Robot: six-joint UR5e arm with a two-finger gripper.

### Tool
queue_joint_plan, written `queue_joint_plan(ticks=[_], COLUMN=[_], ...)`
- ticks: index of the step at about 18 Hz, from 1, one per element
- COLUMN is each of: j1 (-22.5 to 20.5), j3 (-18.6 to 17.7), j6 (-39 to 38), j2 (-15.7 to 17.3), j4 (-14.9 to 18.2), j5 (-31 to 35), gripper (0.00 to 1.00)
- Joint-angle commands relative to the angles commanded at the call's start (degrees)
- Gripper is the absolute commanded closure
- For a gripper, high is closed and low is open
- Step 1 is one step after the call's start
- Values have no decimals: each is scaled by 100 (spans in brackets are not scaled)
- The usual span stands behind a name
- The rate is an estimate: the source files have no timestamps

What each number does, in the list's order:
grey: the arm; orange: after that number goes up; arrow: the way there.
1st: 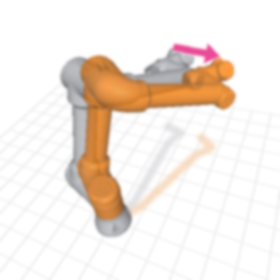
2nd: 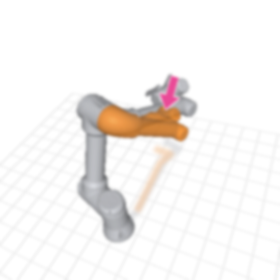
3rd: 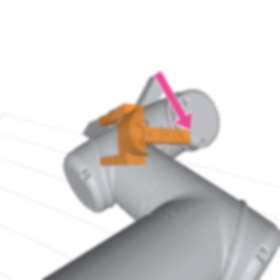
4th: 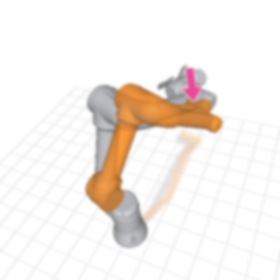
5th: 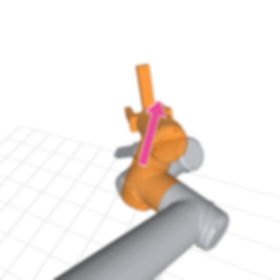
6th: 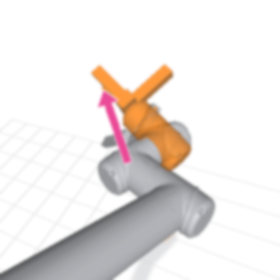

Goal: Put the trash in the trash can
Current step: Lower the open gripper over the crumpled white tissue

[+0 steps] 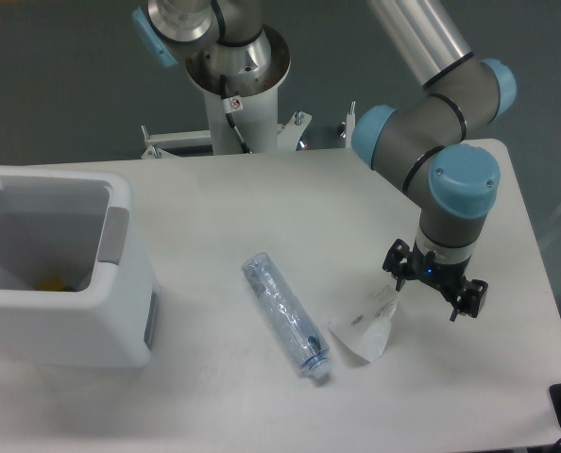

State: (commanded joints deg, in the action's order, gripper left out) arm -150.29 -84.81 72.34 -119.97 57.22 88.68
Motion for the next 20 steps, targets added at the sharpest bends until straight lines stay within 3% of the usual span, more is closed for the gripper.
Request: queue_joint_plan(ticks=[10, 13, 17, 20], j1=[114, 132, 149, 264], j3=[-105, -464, -1010, -1046], j6=[-395, -1027, -1134, -1134], j2=[-35, 149, 439, 299], j4=[-44, -271, -431, -588], j5=[9, -166, -290, -290], gripper=[0, 0, 0, 0])
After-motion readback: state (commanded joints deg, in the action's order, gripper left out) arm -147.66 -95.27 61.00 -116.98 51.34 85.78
